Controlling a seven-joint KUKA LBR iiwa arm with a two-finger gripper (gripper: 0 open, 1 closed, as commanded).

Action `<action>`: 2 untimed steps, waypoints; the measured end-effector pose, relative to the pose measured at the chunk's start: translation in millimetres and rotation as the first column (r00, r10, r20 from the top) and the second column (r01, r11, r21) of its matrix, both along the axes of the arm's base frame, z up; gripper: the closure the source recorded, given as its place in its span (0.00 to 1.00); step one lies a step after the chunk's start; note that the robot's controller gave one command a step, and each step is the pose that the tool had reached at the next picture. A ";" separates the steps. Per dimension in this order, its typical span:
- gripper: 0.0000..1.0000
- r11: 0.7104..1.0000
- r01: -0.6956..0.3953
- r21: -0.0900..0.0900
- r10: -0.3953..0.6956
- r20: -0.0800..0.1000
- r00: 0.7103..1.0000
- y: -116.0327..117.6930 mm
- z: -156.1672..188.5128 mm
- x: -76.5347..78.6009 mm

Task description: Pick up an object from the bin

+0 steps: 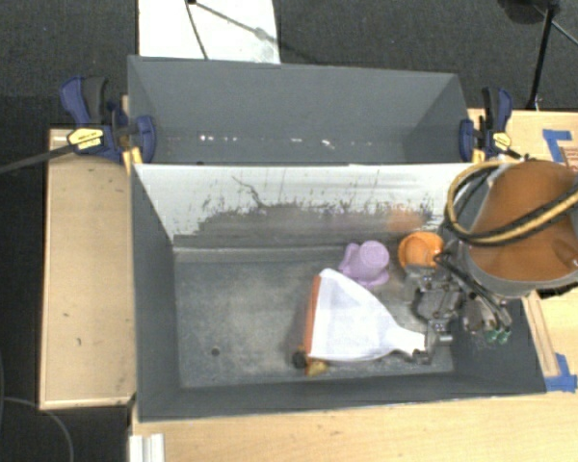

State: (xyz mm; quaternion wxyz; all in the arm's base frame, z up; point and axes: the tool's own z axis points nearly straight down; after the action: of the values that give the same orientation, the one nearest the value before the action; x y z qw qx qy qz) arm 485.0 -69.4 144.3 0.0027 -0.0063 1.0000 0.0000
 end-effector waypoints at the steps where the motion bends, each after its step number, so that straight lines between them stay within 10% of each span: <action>1: 0.00 0.999 0.033 0.000 -0.033 0.001 0.999 21.2 -76.4 -5.5; 2: 1.00 0.999 0.041 0.000 -0.041 -0.003 0.999 6.2 -74.5 -7.6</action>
Offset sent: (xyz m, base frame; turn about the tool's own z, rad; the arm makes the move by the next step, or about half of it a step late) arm -0.0078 0.0060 -0.0743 0.0402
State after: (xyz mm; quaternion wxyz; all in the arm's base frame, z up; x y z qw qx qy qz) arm 477.4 -63.2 69.8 0.0012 0.0141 0.9999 0.0001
